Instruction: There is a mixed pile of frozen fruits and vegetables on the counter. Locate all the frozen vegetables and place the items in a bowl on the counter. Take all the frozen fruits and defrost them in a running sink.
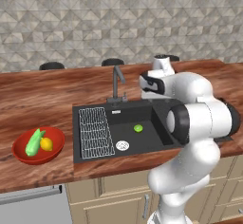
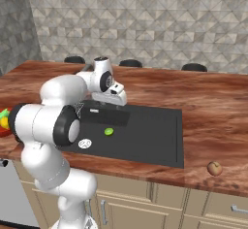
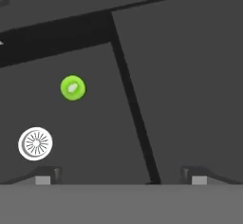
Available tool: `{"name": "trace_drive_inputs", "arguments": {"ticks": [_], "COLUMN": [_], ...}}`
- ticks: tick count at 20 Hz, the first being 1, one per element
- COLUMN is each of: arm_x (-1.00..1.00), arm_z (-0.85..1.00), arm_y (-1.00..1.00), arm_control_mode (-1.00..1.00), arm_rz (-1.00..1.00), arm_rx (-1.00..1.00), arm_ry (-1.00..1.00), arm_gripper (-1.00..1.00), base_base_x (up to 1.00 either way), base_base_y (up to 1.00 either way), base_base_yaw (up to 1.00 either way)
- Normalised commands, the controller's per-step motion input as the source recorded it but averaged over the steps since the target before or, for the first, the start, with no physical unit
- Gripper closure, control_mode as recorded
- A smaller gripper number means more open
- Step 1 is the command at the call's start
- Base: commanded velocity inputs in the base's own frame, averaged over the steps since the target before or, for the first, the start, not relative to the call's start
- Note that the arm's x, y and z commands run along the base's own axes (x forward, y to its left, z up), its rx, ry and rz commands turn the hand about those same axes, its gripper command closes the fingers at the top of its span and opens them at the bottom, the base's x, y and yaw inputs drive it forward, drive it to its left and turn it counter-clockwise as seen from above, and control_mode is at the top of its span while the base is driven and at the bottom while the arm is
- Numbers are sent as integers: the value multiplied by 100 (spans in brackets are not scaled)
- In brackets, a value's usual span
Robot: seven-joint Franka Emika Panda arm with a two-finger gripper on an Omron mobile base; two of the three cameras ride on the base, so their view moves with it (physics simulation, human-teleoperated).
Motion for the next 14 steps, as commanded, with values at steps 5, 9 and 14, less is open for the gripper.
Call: {"name": "trace_drive_inputs", "arguments": {"ticks": [5, 9, 14], "arm_x": [-62, -84, -71], "arm_z": [23, 7, 3], "arm_y": [-69, -73, -78], "arm_control_mode": [-100, -100, -100], "arm_rz": [0, 0, -3], "arm_rx": [-5, -5, -4], "arm_ry": [10, 2, 4], "arm_gripper": [-100, -100, -100], "base_base_x": [0, 0, 0], "base_base_y": [0, 0, 0], "base_base_yaw": [0, 0, 0]}}
